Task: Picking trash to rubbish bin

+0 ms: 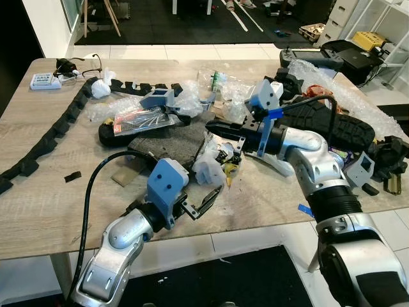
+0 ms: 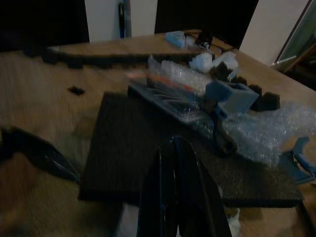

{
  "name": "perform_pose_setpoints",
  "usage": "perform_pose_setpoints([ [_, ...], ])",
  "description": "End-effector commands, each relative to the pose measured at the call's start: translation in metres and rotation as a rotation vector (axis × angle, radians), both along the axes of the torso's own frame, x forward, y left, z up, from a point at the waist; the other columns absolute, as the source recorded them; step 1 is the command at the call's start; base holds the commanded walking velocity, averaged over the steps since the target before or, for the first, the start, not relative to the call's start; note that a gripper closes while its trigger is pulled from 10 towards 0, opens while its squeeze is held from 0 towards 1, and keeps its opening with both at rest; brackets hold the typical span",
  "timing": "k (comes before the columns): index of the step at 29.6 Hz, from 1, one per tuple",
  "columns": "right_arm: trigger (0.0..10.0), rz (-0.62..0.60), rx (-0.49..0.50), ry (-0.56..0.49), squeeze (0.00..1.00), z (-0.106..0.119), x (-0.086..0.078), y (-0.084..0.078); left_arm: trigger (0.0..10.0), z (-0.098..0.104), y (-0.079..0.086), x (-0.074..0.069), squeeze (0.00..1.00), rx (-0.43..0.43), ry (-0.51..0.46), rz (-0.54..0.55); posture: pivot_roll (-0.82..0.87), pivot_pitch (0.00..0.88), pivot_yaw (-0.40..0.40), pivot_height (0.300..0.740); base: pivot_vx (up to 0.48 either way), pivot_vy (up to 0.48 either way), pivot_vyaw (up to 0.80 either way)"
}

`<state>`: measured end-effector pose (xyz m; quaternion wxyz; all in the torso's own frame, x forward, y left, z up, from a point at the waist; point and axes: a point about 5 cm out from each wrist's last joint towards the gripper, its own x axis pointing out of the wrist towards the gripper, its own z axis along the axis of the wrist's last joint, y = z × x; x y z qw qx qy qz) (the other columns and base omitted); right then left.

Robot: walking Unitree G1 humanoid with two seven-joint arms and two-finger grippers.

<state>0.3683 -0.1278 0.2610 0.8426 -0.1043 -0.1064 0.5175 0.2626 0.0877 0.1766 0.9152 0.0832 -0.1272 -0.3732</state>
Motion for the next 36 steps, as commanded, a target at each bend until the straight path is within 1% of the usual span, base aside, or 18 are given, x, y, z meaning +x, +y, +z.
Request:
perform_pose_setpoints([
  [1,0.0,0.007,0.088,-0.044,0.0,0.024,-0.003,-0.005,10.0,-0.003,-0.001,-0.001,0.0,0.009,0.004,-0.008,0.02,0.152,-0.061,0.74,0.0,0.0,0.0],
  [2,0.0,0.007,0.088,-0.044,0.0,0.024,-0.003,-0.005,10.0,-0.003,-0.001,-0.001,0.0,0.009,0.004,-0.008,0.02,0.152,-0.061,0.74,0.0,0.0,0.0],
  [3,0.0,0.004,0.105,-0.052,0.0,0.031,-0.003,-0.006,10.0,-0.003,-0.001,-0.001,0.0,0.011,0.006,-0.009,0.02,0.151,-0.06,0.74,0.0,0.0,0.0],
  [4,0.0,0.0,0.088,-0.054,0.0,0.033,-0.002,-0.006,10.0,-0.003,-0.001,-0.001,0.0,0.012,0.007,-0.011,0.02,0.149,-0.057,0.74,0.0,0.0,0.0],
  [5,7.4,-0.021,-0.003,-0.063,0.0,0.024,-0.001,-0.007,10.0,-0.004,-0.001,-0.001,0.0,0.013,0.008,-0.013,0.01,0.149,-0.056,0.74,0.0,0.0,0.0],
  [6,10.0,-0.079,-0.199,-0.073,0.0,-0.001,0.003,-0.009,10.0,-0.004,-0.002,-0.001,0.0,0.014,0.008,-0.018,0.01,0.149,-0.056,0.74,0.0,0.0,0.0],
  [7,10.0,-0.098,-0.261,-0.061,1.0,-0.016,0.004,-0.009,10.0,-0.004,-0.003,-0.001,0.0,0.013,0.007,-0.019,0.01,0.149,-0.056,0.74,0.0,0.0,0.0],
  [8,10.0,-0.098,-0.261,-0.061,1.0,-0.016,0.004,-0.009,10.0,-0.004,-0.003,-0.001,0.0,0.013,0.007,-0.019,0.01,0.149,-0.056,0.74,0.0,0.0,0.0],
  [9,10.0,-0.105,-0.259,-0.022,1.0,-0.034,0.004,-0.006,10.0,-0.003,-0.003,0.0,0.0,0.012,0.005,-0.018,0.02,0.147,-0.057,0.74,0.0,0.0,0.0],
  [11,10.0,-0.104,-0.235,-0.001,1.0,-0.04,0.003,-0.004,10.0,-0.003,-0.003,0.0,0.0,0.012,0.004,-0.018,0.02,0.147,-0.057,0.74,0.0,0.0,0.0],
  [15,10.0,-0.107,-0.267,0.012,1.0,-0.065,0.0,0.004,10.0,-0.002,-0.001,0.0,0.0,0.013,0.0,-0.009,0.03,0.144,-0.057,0.74,0.0,0.0,0.0],
  [17,10.0,-0.118,-0.25,0.007,1.0,-0.066,0.0,0.005,10.0,-0.002,-0.001,0.0,0.0,0.013,-0.001,-0.008,0.03,0.144,-0.057,0.74,0.0,0.0,0.0],
  [18,10.0,-0.138,-0.211,-0.004,1.0,-0.065,0.001,0.005,10.0,-0.002,0.001,-0.001,0.0,0.014,0.0,-0.006,0.03,0.14,-0.057,0.74,0.0,0.0,0.0],
  [23,10.0,-0.152,-0.183,-0.022,1.0,-0.066,0.004,0.006,10.0,-0.002,0.001,-0.001,0.0,0.014,0.0,-0.01,0.03,0.137,-0.058,0.74,0.0,0.0,0.0],
  [27,10.0,-0.138,-0.17,0.001,1.0,-0.07,0.003,0.007,10.0,-0.002,0.0,-0.002,0.0,0.014,0.001,-0.016,0.03,0.135,-0.058,0.74,0.0,0.0,0.0],
  [32,10.0,-0.12,-0.197,0.047,1.0,-0.084,0.002,0.01,10.0,-0.002,-0.001,-0.002,0.0,0.016,-0.001,-0.02,0.03,0.133,-0.059,0.74,0.0,0.0,0.0],
  [34,10.0,-0.104,-0.224,0.079,0.0,-0.091,0.0,0.011,10.0,-0.002,-0.001,-0.002,0.0,0.018,-0.002,-0.019,0.03,0.133,-0.059,0.74,0.0,0.0,0.0],
  [36,10.0,-0.091,-0.248,0.103,0.0,-0.097,-0.001,0.011,10.0,-0.002,0.0,-0.002,0.0,0.018,-0.002,-0.018,0.04,0.124,-0.063,0.74,0.0,0.0,0.0],
])
